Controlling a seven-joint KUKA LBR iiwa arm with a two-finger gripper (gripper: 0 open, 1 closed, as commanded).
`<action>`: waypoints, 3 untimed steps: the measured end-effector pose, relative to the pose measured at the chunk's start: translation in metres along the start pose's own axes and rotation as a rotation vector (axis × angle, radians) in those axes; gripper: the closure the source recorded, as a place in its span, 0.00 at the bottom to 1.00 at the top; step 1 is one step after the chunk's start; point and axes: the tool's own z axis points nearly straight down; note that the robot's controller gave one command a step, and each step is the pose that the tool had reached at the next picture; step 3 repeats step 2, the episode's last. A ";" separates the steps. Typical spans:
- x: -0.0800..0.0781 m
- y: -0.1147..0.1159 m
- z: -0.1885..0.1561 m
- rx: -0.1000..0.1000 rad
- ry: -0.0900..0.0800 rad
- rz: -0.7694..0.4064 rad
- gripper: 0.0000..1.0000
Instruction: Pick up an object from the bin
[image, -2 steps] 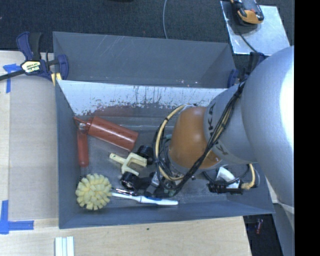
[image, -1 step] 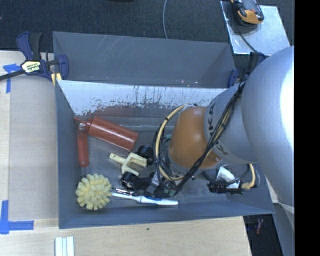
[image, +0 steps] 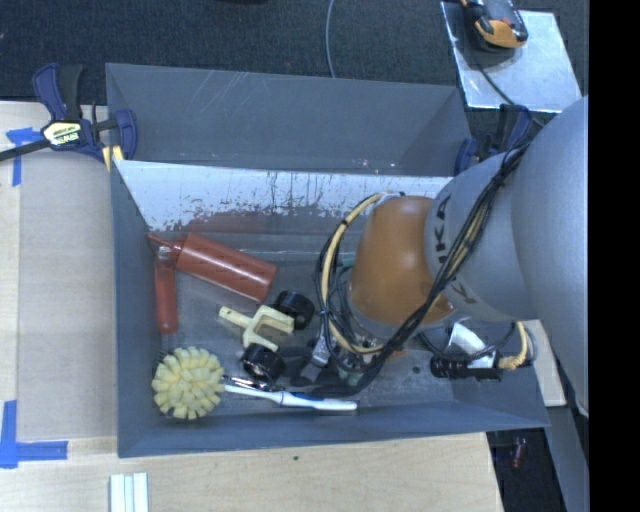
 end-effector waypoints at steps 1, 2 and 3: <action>0.000 0.000 -0.055 0.001 0.000 -0.001 1.00; -0.001 0.000 -0.085 -0.001 -0.002 -0.002 1.00; -0.001 0.000 -0.085 -0.001 -0.002 -0.002 1.00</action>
Offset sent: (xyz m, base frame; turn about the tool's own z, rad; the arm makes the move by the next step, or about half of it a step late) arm 0.0003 -0.0003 0.0921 -0.0002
